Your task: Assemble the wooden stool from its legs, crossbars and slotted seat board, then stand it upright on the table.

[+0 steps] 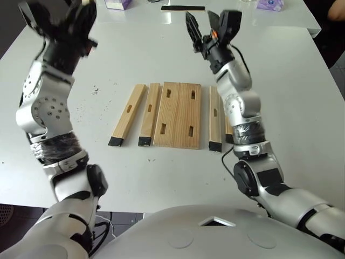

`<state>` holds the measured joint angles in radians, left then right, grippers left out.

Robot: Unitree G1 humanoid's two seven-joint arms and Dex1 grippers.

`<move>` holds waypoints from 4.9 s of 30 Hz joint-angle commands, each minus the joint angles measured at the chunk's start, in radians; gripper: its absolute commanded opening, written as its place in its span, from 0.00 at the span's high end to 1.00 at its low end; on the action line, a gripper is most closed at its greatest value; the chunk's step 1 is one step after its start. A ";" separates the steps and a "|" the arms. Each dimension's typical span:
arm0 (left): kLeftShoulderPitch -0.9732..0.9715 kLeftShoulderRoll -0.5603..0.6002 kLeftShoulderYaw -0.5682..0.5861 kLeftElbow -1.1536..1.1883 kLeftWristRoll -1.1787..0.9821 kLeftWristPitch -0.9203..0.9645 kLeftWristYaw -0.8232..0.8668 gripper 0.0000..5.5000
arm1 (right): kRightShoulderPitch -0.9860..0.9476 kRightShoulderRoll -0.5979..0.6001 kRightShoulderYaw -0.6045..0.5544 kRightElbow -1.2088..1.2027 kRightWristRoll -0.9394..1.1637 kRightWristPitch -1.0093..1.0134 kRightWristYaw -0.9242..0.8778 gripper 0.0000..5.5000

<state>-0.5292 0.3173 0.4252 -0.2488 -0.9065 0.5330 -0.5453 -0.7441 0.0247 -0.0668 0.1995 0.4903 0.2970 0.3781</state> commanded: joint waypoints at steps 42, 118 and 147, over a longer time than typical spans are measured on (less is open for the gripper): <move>0.213 0.122 -0.242 -0.069 -0.149 0.131 -0.310 0.76 | -0.252 -0.393 -0.070 -0.053 0.473 0.708 0.610 0.64; 0.039 -0.551 -0.396 0.415 0.605 -0.366 0.713 0.58 | 0.094 -0.703 0.218 0.291 -0.283 -0.153 1.023 0.76; 0.042 -0.544 -0.388 0.401 0.594 -0.336 0.704 0.58 | 0.153 -0.622 0.139 0.360 -0.234 -0.136 0.900 0.58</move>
<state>-0.4892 -0.1918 0.0314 0.1592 -0.3153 0.1980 0.1515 -0.5742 -0.5944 0.1107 0.6198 0.2279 0.1423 1.2879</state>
